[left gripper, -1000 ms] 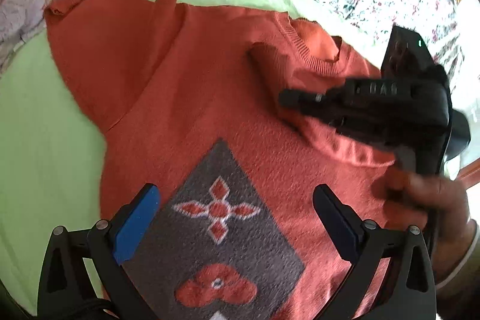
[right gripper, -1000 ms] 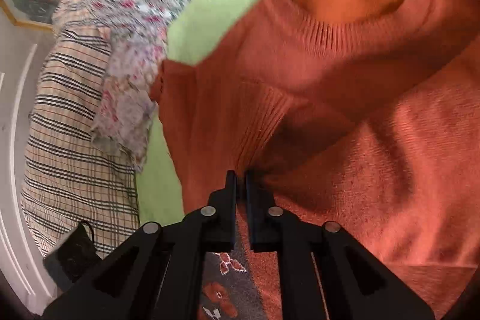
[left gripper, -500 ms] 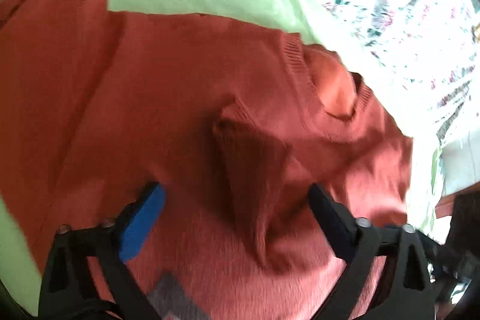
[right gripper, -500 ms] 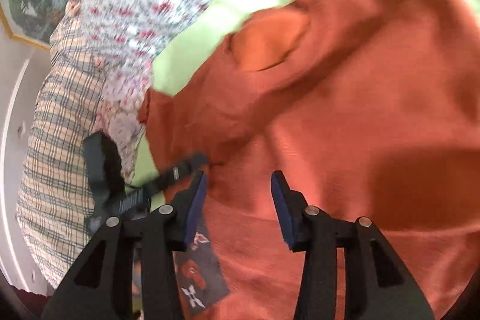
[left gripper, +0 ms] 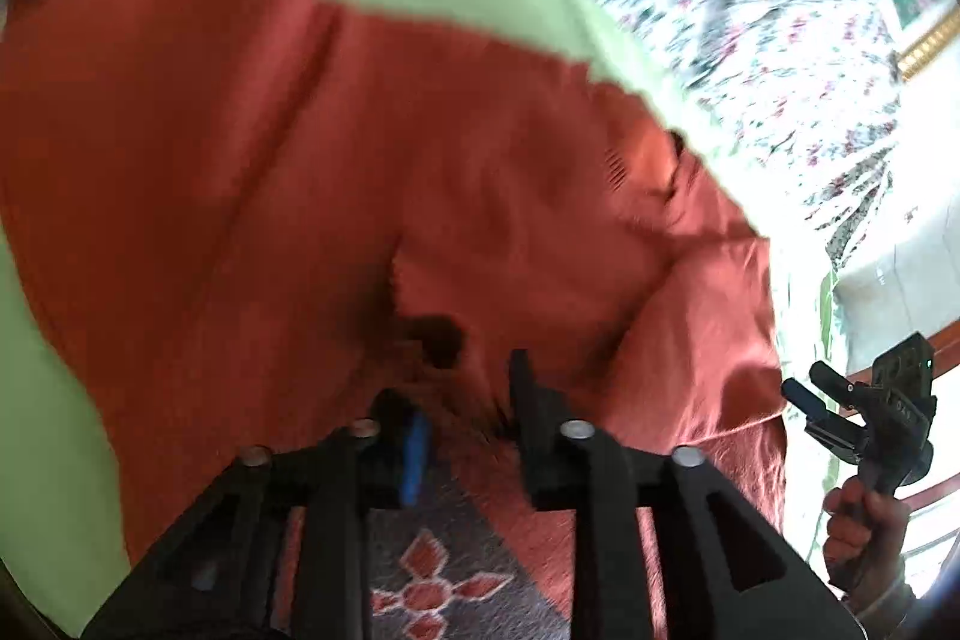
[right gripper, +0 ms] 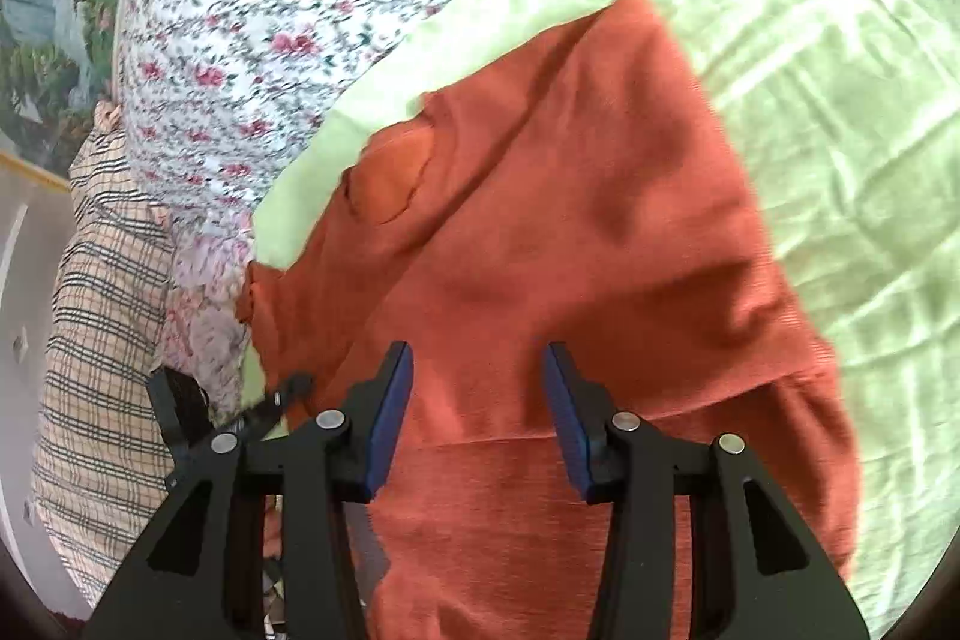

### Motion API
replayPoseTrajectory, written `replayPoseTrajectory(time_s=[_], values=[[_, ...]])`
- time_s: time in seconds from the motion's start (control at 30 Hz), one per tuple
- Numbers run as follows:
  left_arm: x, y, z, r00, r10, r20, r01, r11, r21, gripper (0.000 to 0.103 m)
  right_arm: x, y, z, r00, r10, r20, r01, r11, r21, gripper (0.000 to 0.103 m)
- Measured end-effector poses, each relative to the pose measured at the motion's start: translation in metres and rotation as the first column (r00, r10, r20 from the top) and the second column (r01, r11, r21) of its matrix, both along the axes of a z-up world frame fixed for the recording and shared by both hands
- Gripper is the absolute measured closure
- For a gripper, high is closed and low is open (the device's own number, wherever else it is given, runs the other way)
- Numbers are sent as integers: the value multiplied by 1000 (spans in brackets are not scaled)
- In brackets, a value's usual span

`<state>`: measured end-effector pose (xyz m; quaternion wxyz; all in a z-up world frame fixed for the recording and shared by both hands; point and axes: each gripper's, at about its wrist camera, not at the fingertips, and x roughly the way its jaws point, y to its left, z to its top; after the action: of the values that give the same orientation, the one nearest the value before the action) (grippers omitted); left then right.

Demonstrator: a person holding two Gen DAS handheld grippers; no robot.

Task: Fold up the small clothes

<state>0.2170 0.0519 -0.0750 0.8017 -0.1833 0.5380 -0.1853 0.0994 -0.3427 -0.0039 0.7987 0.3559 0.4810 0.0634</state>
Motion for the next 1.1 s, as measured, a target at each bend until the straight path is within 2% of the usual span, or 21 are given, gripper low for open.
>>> replayPoseTrajectory(time_s=[0.07, 0.13, 0.17, 0.2, 0.23, 0.3, 0.37, 0.43, 0.5, 0.53, 0.57, 0.63, 0.7, 0.73, 0.77, 0.8, 0.83, 0.9, 1.0, 1.07, 1.1], values=[[7, 2, -5, 1000, -10, -28, 9, 999, -34, 54, -2, -6, -1, 1000, -12, -8, 12, 1000, -13, 56], [17, -7, -3, 999, -29, -16, 28, 999, -31, 52, -3, -10, -2, 1000, -22, -12, 22, 999, -25, 56], [20, -15, -1, 999, -48, 1, 48, 999, -11, 61, -2, -12, -1, 1000, -27, -14, 26, 999, -32, 56], [23, -22, 2, 997, -71, 19, 71, 997, 21, 76, -3, -14, -1, 999, -30, -14, 29, 999, -36, 56], [23, -29, 10, 994, -91, 51, 88, 994, 71, 99, -3, -16, -1, 999, -32, -14, 32, 999, -36, 56], [16, -25, 30, 985, -59, 160, 43, 994, 103, 99, -3, -20, 2, 999, -37, -11, 37, 998, -42, 56], [13, -17, 35, 980, -5, 197, -19, 993, 119, 99, -5, -24, 6, 999, -43, 0, 43, 998, -56, 56], [15, -5, 22, 988, 31, 154, -51, 991, 126, 98, -6, -30, 7, 998, -55, 5, 55, 995, -80, 56], [15, 1, 13, 994, 24, 111, -32, 997, 72, 98, -5, -36, 5, 998, -66, -4, 65, 992, -104, 56], [15, 1, 10, 996, 6, 89, -11, 998, 57, 90, -4, -39, 3, 997, -71, -11, 69, 991, -113, 56], [16, -1, 8, 998, -15, 67, 12, 999, 47, 72, -2, -42, 1, 997, -76, -15, 74, 990, -121, 56], [23, -7, 3, 998, -62, 24, 61, 998, 35, 51, 1, -45, -2, 997, -80, -23, 75, 984, -159, 56], [27, -11, 0, 996, -90, 25, 89, 994, 56, 51, 7, -48, -4, 996, -81, -36, 72, 975, -208, 51], [30, -16, 1, 993, -113, 32, 110, 991, 82, 56, 12, -50, -5, 996, -83, -42, 71, 968, -240, 49], [29, -19, 1, 991, -123, 44, 118, 988, 101, 76, 15, -52, -6, 996, -83, -44, 68, 964, -258, 48], [30, -22, 3, 989, -136, 66, 126, 984, 127, 91, 18, -53, -7, 996, -79, -47, 63, 959, -277, 48], [28, -21, 5, 988, -130, 80, 118, 983, 139, 99, 22, -54, -8, 996, -75, -51, 56, 952, -300, 47], [24, -12, 10, 990, -77, 119, 60, 988, 140, 97, 32, -56, -12, 996, -59, -65, 34, 941, -338, 47], [20, -4, 11, 991, -15, 133, -3, 991, 133, 99, 43, -55, -25, 994, -35, -102, -6, 930, -369, 47], [15, -2, 23, 985, 4, 171, -28, 990, 138, 100, 46, -51, -27, 996, 6, -94, -40, 934, -356, 91], [11, -1, 32, 978, 10, 208, -39, 990, 133, 100, 45, -51, -24, 996, 11, -90, -42, 934, -355, 91]])
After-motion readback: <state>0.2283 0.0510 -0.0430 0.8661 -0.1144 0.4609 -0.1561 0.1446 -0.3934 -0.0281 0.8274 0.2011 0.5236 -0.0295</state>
